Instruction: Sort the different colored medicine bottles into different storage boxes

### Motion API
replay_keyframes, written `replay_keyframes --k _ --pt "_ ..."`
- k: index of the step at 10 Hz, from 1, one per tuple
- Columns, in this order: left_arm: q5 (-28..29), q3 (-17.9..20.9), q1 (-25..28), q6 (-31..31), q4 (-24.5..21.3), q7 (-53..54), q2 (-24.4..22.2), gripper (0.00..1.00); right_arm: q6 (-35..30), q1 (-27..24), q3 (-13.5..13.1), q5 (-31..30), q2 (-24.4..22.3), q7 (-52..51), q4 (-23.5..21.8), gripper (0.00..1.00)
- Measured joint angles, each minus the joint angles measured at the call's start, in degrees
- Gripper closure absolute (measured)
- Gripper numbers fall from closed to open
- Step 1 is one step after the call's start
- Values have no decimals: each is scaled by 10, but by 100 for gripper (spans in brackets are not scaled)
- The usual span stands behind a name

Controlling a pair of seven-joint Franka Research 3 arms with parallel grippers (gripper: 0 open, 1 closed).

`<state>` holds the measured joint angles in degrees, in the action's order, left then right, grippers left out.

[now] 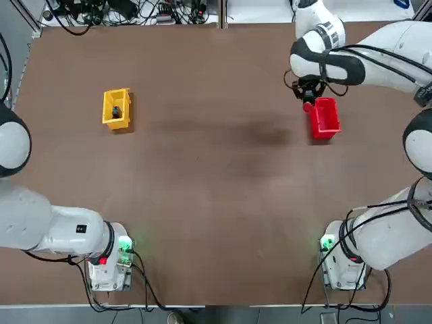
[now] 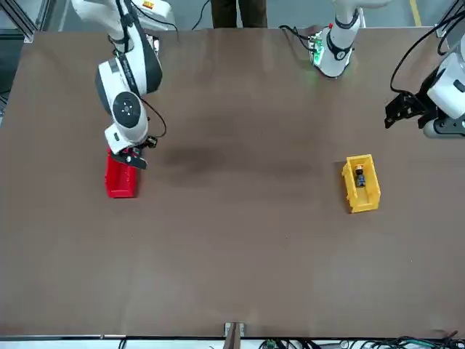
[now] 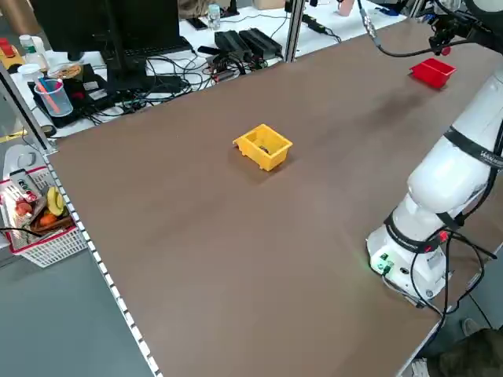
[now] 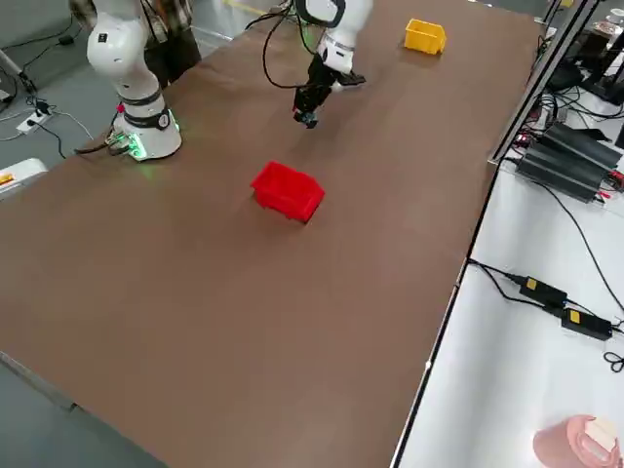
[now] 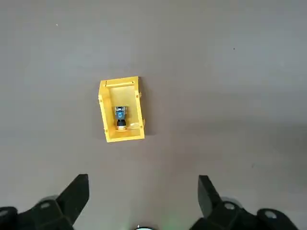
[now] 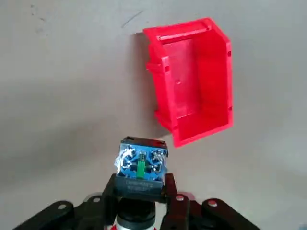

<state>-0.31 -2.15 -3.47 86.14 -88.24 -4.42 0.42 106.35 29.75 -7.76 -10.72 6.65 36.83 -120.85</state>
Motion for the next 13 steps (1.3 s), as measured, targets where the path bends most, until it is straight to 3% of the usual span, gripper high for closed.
replay_keyframes --k 3,9,13 --pt "0 1 3 0 2 0 0 0 32 -43 0 -16 -2 -53 -28 59" --pt "0 3 7 0 3 1 0 0 44 -102 1 -17 -25 -130 -42 59" --pt "0 3 6 0 3 1 1 0 136 -102 6 -17 -44 -136 -114 59"
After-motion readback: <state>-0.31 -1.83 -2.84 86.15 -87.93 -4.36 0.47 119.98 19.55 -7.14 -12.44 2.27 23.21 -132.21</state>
